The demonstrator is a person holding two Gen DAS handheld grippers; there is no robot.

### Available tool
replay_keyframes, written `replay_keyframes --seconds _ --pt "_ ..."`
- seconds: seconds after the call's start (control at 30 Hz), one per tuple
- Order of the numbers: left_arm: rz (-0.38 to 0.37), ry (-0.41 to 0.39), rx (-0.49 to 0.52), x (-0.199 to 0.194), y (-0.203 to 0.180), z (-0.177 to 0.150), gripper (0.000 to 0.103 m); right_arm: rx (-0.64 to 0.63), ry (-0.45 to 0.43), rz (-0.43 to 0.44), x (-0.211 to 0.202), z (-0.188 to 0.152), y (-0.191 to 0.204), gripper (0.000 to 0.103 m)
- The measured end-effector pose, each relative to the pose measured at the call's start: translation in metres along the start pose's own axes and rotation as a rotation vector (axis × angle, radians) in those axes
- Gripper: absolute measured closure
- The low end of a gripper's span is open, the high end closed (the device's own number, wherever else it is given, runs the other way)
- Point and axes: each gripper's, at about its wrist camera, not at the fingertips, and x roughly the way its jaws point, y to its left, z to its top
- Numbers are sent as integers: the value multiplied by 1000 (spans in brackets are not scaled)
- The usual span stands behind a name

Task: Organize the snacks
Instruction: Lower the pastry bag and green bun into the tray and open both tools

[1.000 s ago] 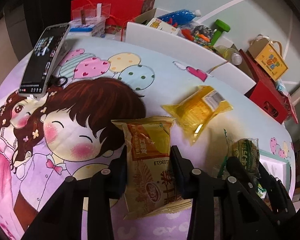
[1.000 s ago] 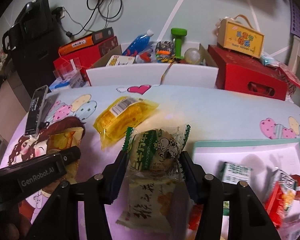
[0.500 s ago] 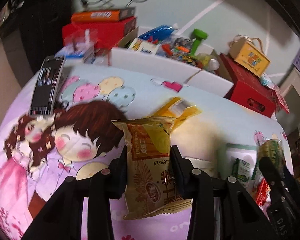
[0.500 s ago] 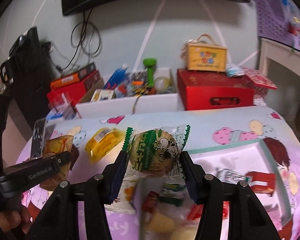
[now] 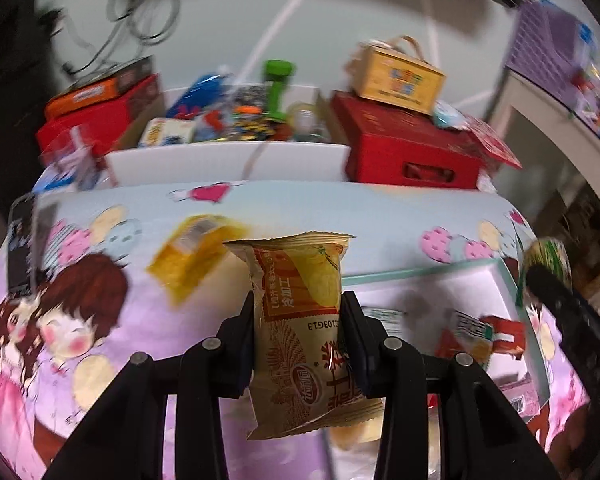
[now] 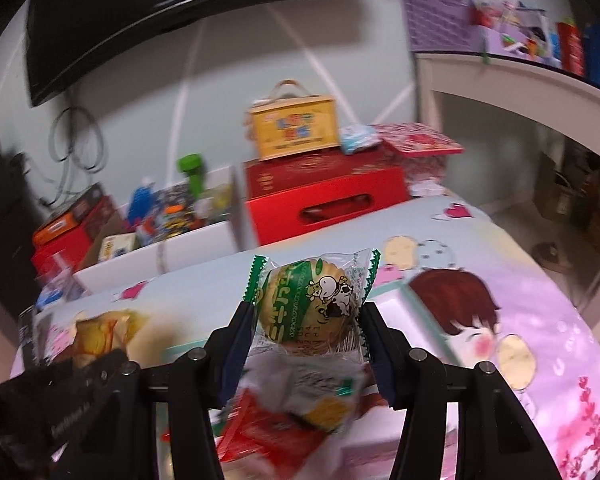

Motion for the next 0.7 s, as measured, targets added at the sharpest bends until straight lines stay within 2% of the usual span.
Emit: replay_keyframes --seconds 0.1,0.27,0.5,0.7 --pt "6 8 40 11 -23 -2 62 34 -3 -62 18 3 -22 46" --pt "1 17 92 31 -48 -4 62 72 55 -119 51 -1 -47 46" --pt "-8 48 96 57 -62 -4 62 112 163 -134 91 -13 -62 46" --pt "-16 34 116 69 -72 -4 62 173 226 -114 106 -22 -74 46"
